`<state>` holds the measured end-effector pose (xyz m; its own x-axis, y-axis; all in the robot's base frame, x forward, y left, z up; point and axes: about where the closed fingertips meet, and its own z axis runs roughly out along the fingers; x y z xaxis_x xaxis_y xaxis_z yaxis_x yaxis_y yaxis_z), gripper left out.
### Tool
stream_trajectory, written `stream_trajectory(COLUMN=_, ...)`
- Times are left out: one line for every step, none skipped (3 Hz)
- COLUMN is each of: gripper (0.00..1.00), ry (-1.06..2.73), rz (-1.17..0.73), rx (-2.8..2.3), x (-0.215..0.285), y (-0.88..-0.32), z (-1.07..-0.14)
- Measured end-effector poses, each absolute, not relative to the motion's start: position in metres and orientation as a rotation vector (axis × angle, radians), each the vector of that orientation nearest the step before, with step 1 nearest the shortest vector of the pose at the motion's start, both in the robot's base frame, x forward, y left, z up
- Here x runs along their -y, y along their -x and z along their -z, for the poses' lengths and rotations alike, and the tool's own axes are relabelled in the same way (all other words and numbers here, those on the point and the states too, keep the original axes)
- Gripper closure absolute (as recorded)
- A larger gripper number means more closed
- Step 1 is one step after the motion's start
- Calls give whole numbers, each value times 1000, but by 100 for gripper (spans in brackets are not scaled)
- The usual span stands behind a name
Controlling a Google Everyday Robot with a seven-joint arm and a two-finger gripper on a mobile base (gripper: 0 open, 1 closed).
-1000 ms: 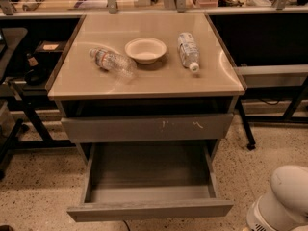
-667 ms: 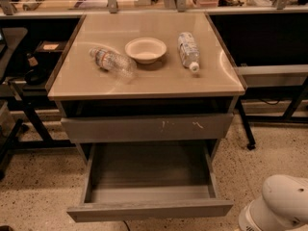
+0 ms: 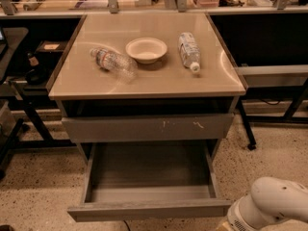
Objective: Close middle drawer
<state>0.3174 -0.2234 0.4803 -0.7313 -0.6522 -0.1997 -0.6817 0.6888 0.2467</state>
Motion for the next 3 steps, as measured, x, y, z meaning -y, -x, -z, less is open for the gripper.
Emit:
stream_trajectory(gripper=100, ry=1125, rz=-519, rx=-2761, x=212, y=-330, z=-462)
stream_trajectory(gripper=100, ry=1127, rz=-527, rx=-2761, x=211, y=-330, z=-460)
stream_trajectory(gripper=100, ry=1102, rz=-528, rx=-2743, x=205, y=-333, z=-448)
